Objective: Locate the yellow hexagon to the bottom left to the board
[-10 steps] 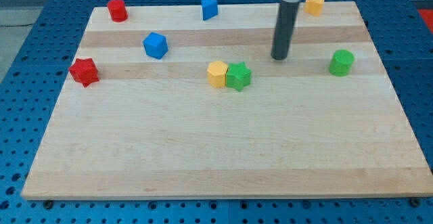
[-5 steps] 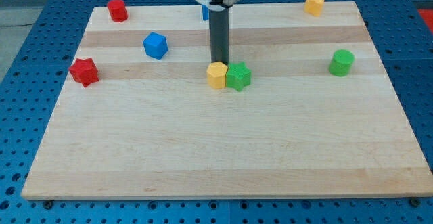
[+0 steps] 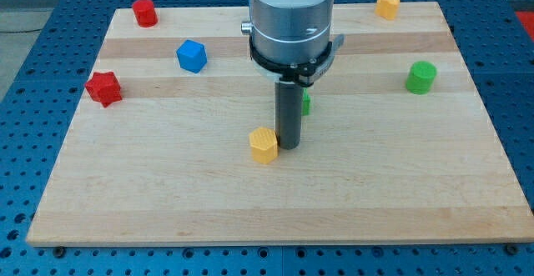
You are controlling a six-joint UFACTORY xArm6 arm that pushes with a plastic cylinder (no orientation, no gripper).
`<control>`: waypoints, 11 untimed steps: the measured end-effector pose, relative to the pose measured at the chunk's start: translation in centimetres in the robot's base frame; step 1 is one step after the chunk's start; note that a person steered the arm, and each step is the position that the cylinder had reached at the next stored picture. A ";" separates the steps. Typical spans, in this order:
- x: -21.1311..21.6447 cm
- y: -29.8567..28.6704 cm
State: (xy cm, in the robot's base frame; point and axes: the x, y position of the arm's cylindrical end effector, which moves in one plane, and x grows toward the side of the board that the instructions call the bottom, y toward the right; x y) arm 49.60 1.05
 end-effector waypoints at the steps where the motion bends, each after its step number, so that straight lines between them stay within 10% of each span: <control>1: 0.8 -1.0; 11: 6.2 -17.2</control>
